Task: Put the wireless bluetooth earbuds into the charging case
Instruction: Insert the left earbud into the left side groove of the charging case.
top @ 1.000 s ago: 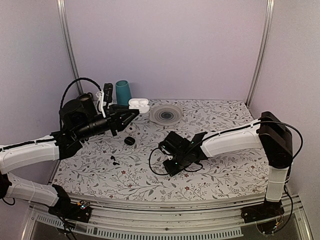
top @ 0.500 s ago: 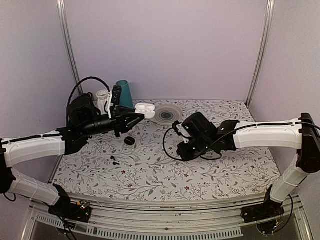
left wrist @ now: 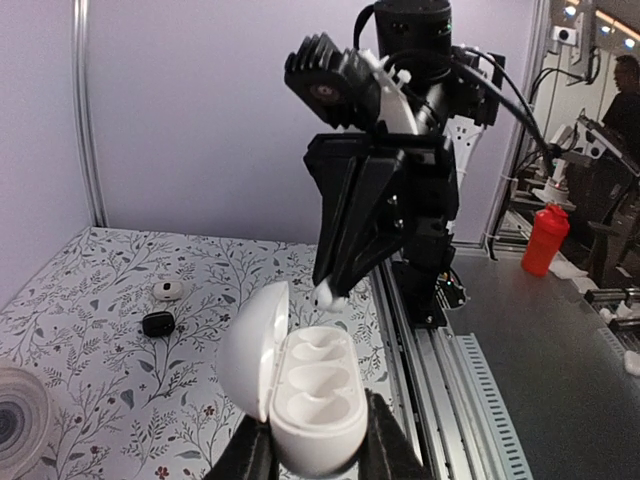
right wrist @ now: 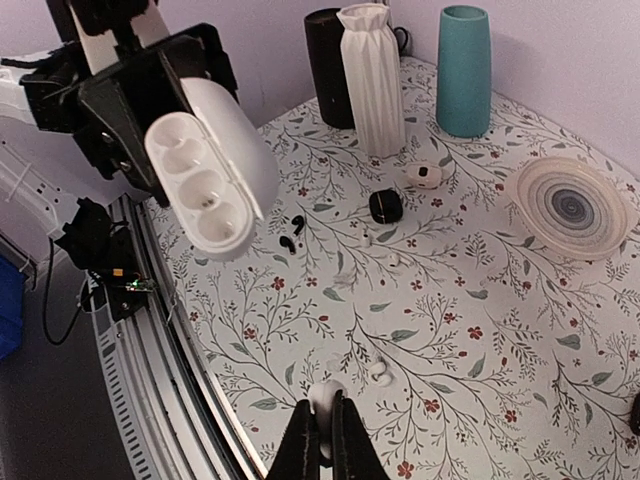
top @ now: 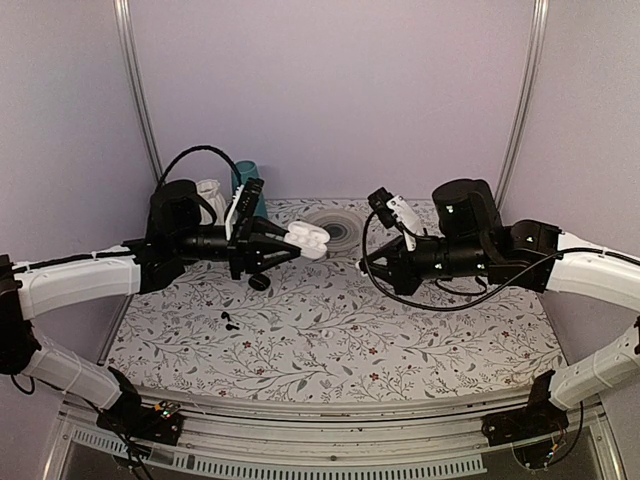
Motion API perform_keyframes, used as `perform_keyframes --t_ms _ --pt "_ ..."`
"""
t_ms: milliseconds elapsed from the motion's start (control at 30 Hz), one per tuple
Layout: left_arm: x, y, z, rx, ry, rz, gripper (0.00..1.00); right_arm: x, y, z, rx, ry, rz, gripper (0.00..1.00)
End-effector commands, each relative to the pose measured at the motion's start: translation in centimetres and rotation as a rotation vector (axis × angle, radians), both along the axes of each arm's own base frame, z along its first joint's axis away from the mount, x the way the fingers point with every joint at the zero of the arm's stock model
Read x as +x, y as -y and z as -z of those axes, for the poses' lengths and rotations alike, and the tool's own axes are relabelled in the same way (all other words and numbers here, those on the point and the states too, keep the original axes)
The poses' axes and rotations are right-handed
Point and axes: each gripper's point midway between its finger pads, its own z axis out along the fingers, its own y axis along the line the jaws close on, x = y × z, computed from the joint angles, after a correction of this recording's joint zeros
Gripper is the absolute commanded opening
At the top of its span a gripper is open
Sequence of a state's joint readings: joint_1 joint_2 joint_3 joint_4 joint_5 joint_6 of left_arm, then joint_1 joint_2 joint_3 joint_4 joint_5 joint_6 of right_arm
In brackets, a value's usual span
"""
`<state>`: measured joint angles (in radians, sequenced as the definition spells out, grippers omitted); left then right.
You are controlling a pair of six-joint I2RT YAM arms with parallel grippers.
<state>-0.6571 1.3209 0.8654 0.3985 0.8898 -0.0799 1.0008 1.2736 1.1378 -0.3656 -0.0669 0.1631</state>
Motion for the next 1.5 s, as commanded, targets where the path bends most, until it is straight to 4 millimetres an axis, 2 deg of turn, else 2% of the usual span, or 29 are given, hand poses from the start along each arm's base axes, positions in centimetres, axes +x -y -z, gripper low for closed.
perform_keyframes --t_ms 0,100,133,233,367,567,800,1267,1467 --pt "-1.2 0.3 0.0 0.021 0.047 0.080 0.00 -2.4 -0.7 -5.5 0.138 0.082 -0.153 0.03" --pt "-1.4 0.9 0.6 0.045 0.044 0.089 0.00 -3.6 -1.5 -6.6 0.163 0.092 -0.217 0.03" --pt "-1.5 1.1 0.8 0.055 0.039 0.093 0.00 -4.0 -1.9 -7.8 0.179 0.113 -0.237 0.03" --pt "-1.9 1.7 1.2 0.068 0.031 0.111 0.00 -4.9 -3.1 -9.2 0.195 0.137 -0.289 0.03" --pt "-2.8 2.8 1.4 0.085 0.023 0.150 0.00 -5.3 -4.3 -9.7 0.187 0.153 -0.323 0.03" --pt "-3.8 3.8 1.5 0.094 0.008 0.196 0.00 -5.4 -5.8 -8.4 0.135 0.138 -0.350 0.03" --pt "-4.7 4.3 1.2 0.089 -0.004 0.238 0.00 -5.0 -6.2 -7.0 0.061 0.163 -0.341 0.03" --pt "-5.4 4.9 1.1 0.101 -0.006 0.267 0.00 -3.8 -5.4 -5.5 -0.036 0.192 -0.265 0.03" --pt "-5.4 4.9 1.0 0.102 -0.005 0.264 0.00 -4.2 -5.5 -5.0 -0.046 0.185 -0.278 0.03"
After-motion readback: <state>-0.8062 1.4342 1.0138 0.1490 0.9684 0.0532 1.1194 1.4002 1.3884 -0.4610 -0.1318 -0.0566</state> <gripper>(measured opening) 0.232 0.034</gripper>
